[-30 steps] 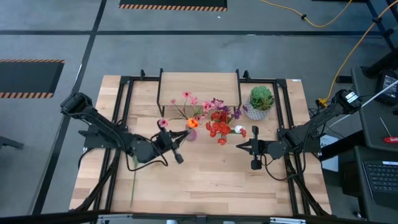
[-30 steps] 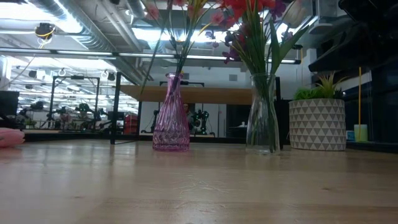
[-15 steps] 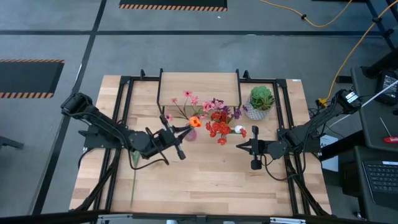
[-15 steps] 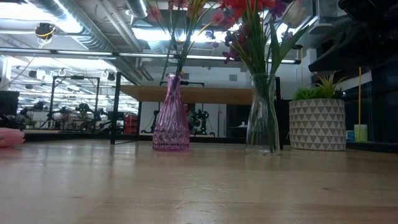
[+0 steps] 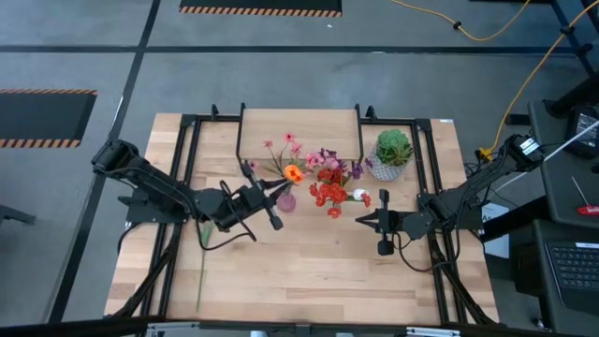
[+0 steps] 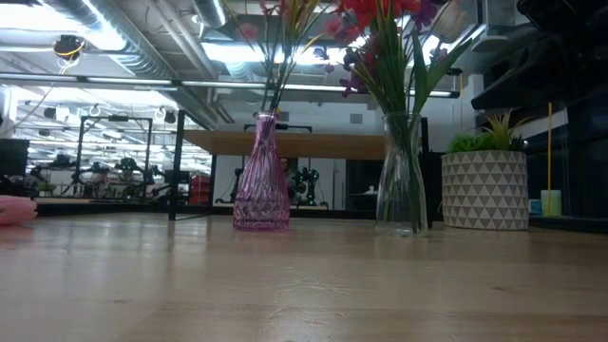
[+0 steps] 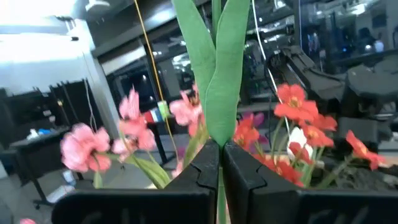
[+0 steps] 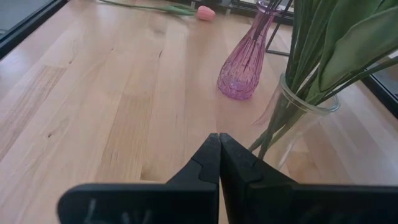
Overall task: Pick and place flowers into a vace then onto a shelf
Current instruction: Put the orange flower into the purple vase
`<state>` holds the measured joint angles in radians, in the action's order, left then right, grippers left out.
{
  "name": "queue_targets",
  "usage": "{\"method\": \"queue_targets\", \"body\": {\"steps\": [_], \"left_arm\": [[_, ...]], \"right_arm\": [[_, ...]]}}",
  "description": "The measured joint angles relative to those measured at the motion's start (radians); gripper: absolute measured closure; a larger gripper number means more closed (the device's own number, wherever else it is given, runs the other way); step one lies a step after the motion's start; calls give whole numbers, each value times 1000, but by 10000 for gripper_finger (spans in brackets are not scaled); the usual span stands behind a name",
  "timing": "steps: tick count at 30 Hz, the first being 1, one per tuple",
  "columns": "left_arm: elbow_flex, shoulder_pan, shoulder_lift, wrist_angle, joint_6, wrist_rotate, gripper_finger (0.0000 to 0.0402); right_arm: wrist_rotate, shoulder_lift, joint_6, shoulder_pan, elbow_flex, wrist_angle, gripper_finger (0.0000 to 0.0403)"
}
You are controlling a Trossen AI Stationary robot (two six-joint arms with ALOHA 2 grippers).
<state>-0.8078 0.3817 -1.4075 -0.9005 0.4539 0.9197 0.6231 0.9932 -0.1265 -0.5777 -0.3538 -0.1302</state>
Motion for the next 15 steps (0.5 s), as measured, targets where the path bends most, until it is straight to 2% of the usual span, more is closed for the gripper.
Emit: {"method": "queue_targets", "body": {"steps": [4,15], "left_arm": [[0,0,0,-17,37,-28,398],[0,-6,0,-12,39,-21,398]], "right_arm": [[0,0,0,0,0,0,399],[0,0,0,0,0,1,399]]}}
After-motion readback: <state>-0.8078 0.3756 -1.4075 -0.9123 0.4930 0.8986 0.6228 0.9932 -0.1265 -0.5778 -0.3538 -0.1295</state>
